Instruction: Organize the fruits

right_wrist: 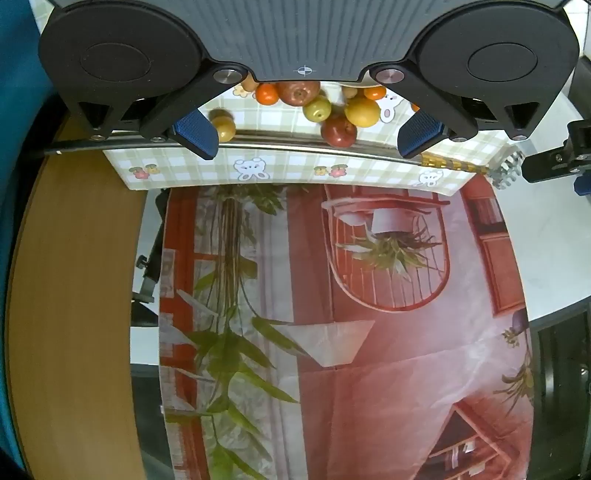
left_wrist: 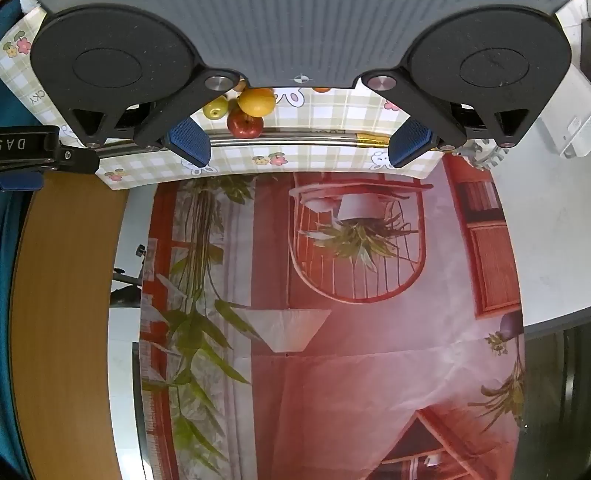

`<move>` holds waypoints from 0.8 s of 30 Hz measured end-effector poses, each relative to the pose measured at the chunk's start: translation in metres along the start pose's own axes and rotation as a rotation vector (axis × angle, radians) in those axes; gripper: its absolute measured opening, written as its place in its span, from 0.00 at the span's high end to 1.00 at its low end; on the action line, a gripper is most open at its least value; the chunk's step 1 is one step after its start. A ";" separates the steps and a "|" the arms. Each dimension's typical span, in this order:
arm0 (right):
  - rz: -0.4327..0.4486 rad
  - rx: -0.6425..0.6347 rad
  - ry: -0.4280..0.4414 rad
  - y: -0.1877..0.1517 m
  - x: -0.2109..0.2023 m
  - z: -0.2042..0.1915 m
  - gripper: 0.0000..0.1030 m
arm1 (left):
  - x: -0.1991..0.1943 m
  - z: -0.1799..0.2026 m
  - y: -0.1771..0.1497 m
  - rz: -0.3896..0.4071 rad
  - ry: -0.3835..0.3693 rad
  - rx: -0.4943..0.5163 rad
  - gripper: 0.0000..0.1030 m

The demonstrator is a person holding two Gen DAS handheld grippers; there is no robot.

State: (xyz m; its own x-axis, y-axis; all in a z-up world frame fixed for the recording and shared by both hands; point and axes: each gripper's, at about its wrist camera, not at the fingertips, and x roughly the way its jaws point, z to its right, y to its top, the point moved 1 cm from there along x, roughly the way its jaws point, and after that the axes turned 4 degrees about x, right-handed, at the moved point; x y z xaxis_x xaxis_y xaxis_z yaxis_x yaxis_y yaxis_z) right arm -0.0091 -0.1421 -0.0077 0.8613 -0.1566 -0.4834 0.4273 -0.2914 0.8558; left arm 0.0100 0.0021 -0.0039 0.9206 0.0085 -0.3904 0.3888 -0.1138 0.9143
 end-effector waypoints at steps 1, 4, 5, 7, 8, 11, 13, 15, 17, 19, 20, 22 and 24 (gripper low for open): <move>-0.002 0.007 0.004 -0.001 0.000 -0.001 0.00 | 0.000 -0.001 0.000 -0.001 0.000 -0.004 0.00; -0.003 0.011 0.006 -0.003 0.001 -0.002 0.00 | -0.006 0.002 -0.001 0.027 0.009 0.012 0.00; -0.004 0.012 0.008 -0.003 0.001 -0.003 0.00 | -0.006 0.004 -0.002 0.025 0.011 0.018 0.00; -0.002 0.016 0.007 0.003 -0.002 0.001 0.00 | -0.006 0.005 -0.002 0.023 0.012 0.019 0.00; -0.002 0.018 0.006 0.004 -0.002 0.002 0.00 | -0.006 0.005 -0.001 0.021 0.012 0.019 0.00; 0.003 0.019 0.002 0.005 -0.001 0.004 0.00 | -0.007 0.003 0.002 0.023 0.010 0.018 0.00; 0.010 0.015 0.001 0.005 -0.002 0.005 0.00 | -0.007 0.002 0.003 0.024 0.007 0.018 0.00; 0.017 0.015 -0.003 0.003 -0.007 0.001 0.00 | -0.008 0.002 0.002 0.029 0.004 0.013 0.00; 0.018 0.017 -0.006 0.004 -0.008 0.001 0.00 | -0.008 0.001 0.001 0.028 -0.001 0.011 0.00; 0.017 0.018 -0.009 0.005 -0.007 0.003 0.00 | -0.007 0.000 0.001 0.027 -0.008 0.004 0.00; 0.017 0.020 -0.008 0.005 -0.006 0.003 0.00 | -0.007 -0.001 0.000 0.029 -0.010 0.002 0.00; 0.019 0.027 -0.005 0.006 -0.007 0.005 0.00 | -0.006 -0.002 0.001 0.028 -0.007 0.000 0.00; 0.025 0.031 -0.005 0.006 -0.007 0.006 0.00 | -0.006 -0.002 0.000 0.030 -0.006 -0.001 0.00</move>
State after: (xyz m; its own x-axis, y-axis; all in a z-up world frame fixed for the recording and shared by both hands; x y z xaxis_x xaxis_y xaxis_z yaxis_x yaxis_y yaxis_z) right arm -0.0146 -0.1482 -0.0001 0.8703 -0.1692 -0.4625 0.3965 -0.3162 0.8618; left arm 0.0045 0.0037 -0.0012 0.9316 -0.0008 -0.3635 0.3611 -0.1134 0.9256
